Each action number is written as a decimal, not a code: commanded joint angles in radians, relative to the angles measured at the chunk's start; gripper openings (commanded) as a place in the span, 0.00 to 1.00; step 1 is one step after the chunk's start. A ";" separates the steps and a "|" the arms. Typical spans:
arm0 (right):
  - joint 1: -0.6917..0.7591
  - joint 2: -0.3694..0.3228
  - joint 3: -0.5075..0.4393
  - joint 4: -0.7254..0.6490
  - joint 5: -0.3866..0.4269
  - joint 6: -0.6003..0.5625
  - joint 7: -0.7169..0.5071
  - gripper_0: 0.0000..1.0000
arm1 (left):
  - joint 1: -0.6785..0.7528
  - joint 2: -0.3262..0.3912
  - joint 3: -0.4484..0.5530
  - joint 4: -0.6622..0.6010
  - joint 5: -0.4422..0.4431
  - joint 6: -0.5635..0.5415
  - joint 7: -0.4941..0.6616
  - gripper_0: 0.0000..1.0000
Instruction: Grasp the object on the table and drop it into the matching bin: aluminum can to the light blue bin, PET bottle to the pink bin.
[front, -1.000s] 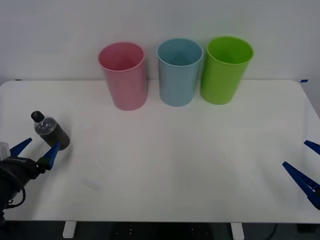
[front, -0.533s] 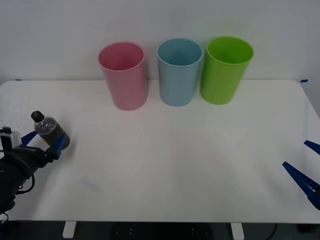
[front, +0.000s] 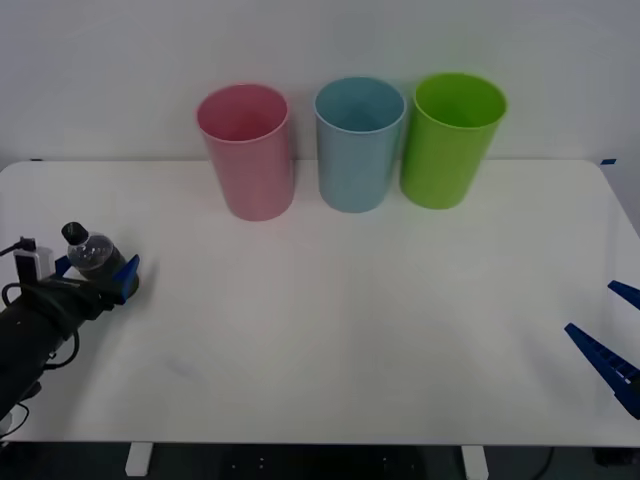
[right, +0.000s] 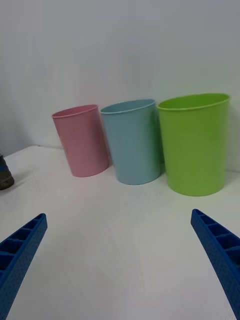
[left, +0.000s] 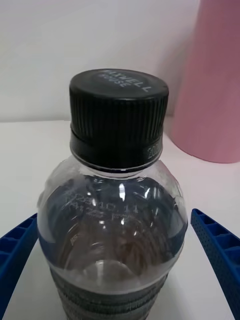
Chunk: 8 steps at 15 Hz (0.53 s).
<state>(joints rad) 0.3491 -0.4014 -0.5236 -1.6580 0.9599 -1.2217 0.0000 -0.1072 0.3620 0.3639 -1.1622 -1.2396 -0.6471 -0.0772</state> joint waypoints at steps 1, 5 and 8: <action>0.000 0.000 0.000 0.000 0.000 0.000 0.000 1.00 | 0.000 0.000 0.000 -0.001 0.000 0.000 -0.001 1.00; 0.000 0.000 0.000 0.000 0.000 0.000 0.000 1.00 | -0.002 0.002 0.000 -0.001 0.002 0.000 -0.010 0.00; 0.000 0.000 0.000 0.000 0.000 0.000 0.000 1.00 | -0.003 0.002 0.000 -0.001 0.002 0.000 -0.013 0.00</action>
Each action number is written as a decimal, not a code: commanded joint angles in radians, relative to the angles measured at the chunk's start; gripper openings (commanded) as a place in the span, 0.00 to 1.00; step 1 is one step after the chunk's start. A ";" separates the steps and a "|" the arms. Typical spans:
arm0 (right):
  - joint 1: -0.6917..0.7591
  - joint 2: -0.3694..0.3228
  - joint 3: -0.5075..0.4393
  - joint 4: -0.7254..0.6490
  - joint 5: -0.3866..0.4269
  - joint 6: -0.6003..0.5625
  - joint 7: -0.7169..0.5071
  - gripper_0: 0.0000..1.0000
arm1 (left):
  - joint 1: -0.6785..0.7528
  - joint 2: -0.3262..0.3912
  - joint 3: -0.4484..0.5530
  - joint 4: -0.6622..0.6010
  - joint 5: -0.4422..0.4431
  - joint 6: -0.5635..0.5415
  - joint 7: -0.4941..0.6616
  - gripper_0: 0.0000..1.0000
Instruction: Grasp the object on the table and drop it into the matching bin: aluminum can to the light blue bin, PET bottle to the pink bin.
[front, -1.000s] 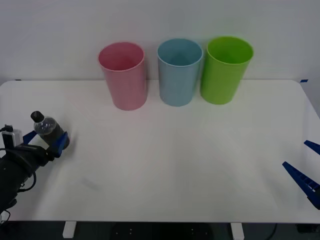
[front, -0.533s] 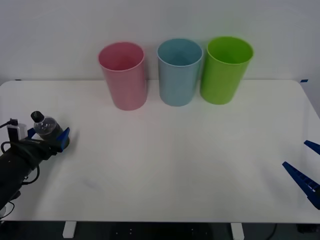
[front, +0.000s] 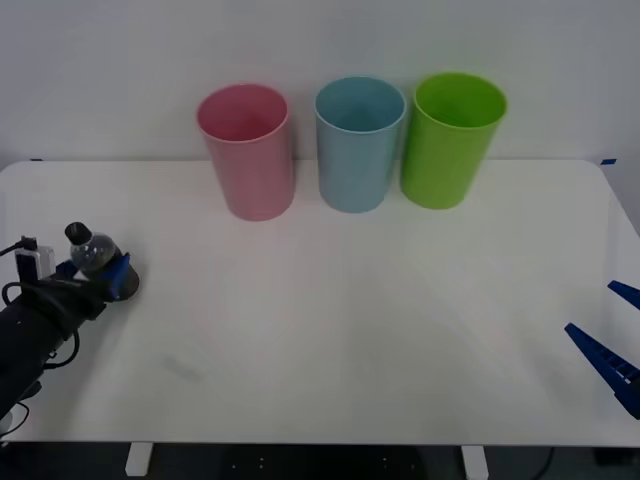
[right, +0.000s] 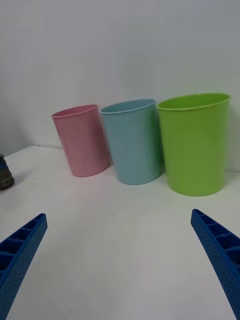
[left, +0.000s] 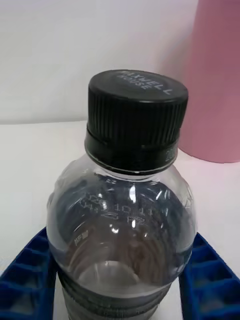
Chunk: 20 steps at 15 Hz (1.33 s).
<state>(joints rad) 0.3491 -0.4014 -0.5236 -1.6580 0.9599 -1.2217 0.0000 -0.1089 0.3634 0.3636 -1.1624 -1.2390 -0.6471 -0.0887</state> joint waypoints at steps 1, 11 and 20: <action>0.000 0.000 0.000 0.000 0.000 0.000 0.000 1.00 | 0.000 0.000 0.000 0.000 0.003 -0.002 -0.002 0.00; 0.000 0.000 0.000 0.000 0.000 0.000 0.000 1.00 | 0.015 0.000 0.015 -0.118 0.029 -0.031 0.040 0.00; 0.000 0.000 0.000 0.000 0.000 0.000 0.000 1.00 | 0.035 0.016 0.003 -0.329 -0.022 -0.028 0.257 0.00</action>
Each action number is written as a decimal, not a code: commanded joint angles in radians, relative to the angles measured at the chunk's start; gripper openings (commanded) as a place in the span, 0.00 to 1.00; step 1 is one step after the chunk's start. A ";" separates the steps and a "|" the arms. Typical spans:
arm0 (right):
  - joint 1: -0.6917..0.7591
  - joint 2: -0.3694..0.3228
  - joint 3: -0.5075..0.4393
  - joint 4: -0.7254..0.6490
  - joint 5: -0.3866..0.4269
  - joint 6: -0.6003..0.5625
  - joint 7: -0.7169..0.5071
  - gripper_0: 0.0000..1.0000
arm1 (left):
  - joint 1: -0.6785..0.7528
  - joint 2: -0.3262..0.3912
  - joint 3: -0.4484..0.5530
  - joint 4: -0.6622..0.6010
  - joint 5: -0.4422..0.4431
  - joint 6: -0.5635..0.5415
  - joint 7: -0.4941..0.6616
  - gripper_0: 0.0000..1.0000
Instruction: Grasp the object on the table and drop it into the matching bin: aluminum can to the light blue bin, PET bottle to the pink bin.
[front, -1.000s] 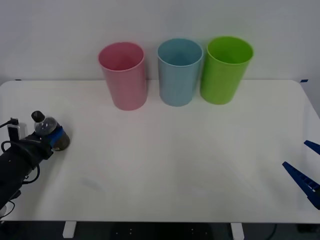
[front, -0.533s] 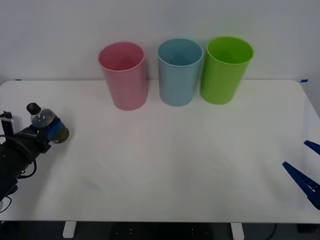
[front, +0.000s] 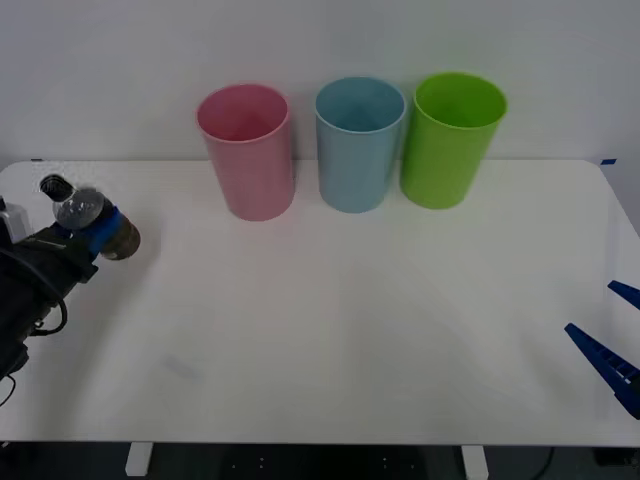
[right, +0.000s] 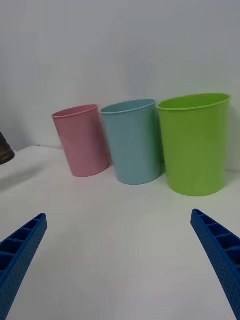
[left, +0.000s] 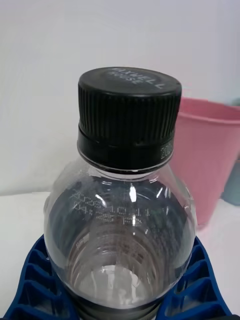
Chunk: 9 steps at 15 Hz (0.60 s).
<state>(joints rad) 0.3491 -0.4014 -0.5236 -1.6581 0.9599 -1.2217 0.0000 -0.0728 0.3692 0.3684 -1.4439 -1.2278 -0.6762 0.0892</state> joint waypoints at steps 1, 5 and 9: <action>0.000 0.000 0.000 0.000 0.000 0.000 0.000 1.00 | -0.002 0.011 -0.002 -0.079 -0.042 0.001 0.139 0.00; 0.000 0.000 0.000 0.000 0.000 0.000 0.000 1.00 | -0.024 0.025 -0.016 -0.167 -0.085 0.017 0.314 0.00; 0.000 0.000 0.000 0.000 0.000 0.000 0.000 1.00 | -0.099 0.077 -0.035 -0.174 -0.110 0.017 0.457 0.00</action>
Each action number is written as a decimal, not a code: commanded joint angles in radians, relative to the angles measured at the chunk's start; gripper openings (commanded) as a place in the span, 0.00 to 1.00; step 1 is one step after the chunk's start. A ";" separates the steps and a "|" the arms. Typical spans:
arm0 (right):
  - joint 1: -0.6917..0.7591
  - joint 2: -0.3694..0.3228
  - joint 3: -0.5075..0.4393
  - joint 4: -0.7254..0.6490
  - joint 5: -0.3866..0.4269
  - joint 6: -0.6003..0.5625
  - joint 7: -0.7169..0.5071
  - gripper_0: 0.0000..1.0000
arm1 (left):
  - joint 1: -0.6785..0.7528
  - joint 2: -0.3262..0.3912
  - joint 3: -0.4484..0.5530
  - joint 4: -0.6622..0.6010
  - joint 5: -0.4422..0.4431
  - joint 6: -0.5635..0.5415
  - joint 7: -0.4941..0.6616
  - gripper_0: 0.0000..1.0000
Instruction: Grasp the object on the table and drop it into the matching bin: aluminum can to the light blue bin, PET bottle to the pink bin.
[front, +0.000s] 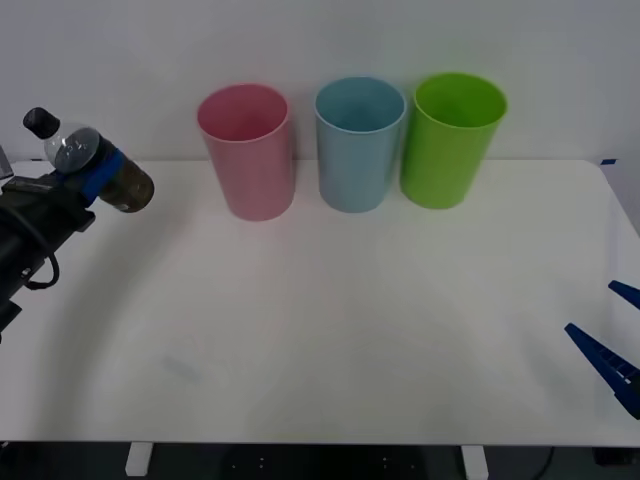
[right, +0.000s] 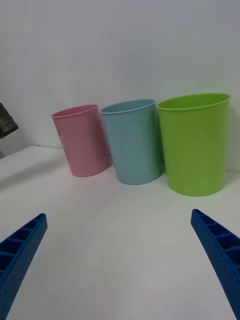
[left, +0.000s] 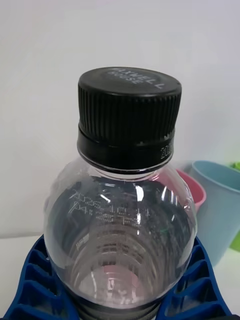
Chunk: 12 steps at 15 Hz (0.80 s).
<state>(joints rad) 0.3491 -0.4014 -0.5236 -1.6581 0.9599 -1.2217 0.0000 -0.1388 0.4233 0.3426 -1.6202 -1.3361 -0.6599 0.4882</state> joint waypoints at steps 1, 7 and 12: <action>0.000 0.000 0.000 0.000 0.000 0.000 0.000 1.00 | -0.064 0.043 -0.022 0.002 -0.003 0.000 0.101 0.00; 0.000 0.000 0.000 0.000 0.000 0.000 0.000 1.00 | -0.248 0.081 -0.082 0.054 -0.147 -0.012 0.283 0.00; 0.000 0.000 0.000 0.000 0.000 0.000 0.000 1.00 | -0.510 0.081 -0.128 0.306 -0.278 -0.099 0.271 0.00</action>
<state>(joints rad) 0.3491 -0.4014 -0.5237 -1.6581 0.9599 -1.2217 0.0000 -0.6109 0.5048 0.2289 -1.3533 -1.5974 -0.7553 0.7624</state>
